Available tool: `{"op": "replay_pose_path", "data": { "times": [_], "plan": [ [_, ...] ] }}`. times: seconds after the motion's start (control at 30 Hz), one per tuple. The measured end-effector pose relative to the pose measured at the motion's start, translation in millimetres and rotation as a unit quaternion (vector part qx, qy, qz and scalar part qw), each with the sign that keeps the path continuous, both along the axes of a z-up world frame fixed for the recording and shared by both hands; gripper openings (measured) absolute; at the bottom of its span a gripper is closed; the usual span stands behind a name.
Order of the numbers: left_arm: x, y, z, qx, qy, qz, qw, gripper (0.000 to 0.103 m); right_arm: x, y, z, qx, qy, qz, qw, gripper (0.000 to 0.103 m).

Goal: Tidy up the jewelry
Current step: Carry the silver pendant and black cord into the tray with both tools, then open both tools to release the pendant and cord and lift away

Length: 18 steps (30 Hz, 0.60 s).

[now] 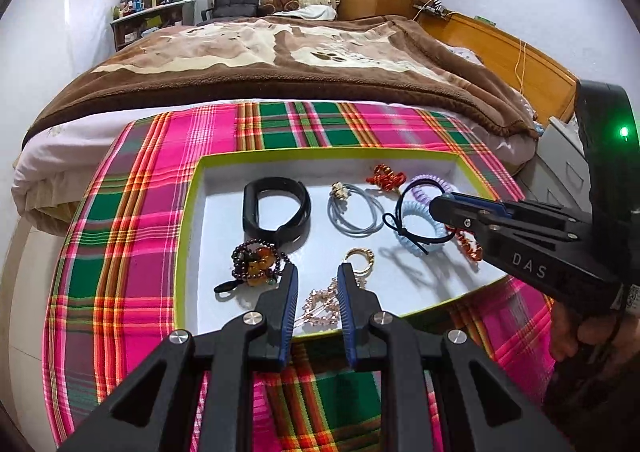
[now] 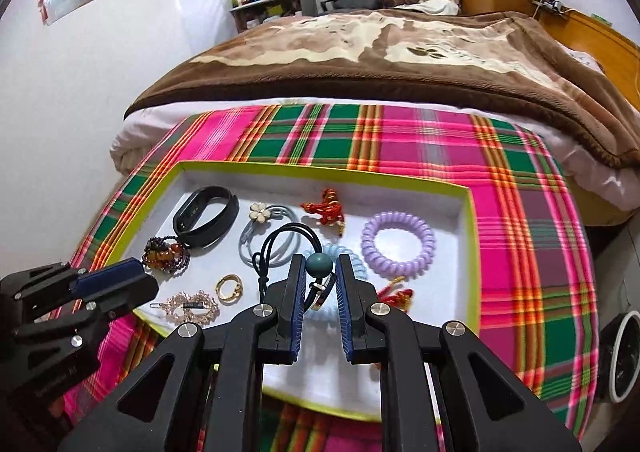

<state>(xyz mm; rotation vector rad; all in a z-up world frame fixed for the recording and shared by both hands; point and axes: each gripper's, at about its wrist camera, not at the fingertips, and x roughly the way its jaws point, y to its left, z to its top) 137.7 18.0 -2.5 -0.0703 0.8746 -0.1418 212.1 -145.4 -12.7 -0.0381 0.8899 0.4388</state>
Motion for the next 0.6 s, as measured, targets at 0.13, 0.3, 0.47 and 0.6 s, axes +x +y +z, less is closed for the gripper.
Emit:
{"op": "replay_pose_path", "data": {
  "times": [0.13,0.3,0.47,0.6],
  "plan": [
    [2,2,-3,-0.004,0.004,0.001,1.0000,0.021,6,8,-6,-0.005,0.010,0.007,1.000,0.016],
    [3,2,-5,0.001,0.004,0.003,1.0000,0.022,12,12,-13,-0.018,0.015,0.003,1.000,0.016],
    [3,3,-5,0.011,0.002,0.010,0.9999,0.027,11,15,-13,-0.025,0.004,0.002,1.000,0.018],
    [3,4,-4,0.010,0.001,0.011,0.9999,0.028,9,16,-11,-0.031,-0.008,-0.003,0.999,0.026]
  ]
}}
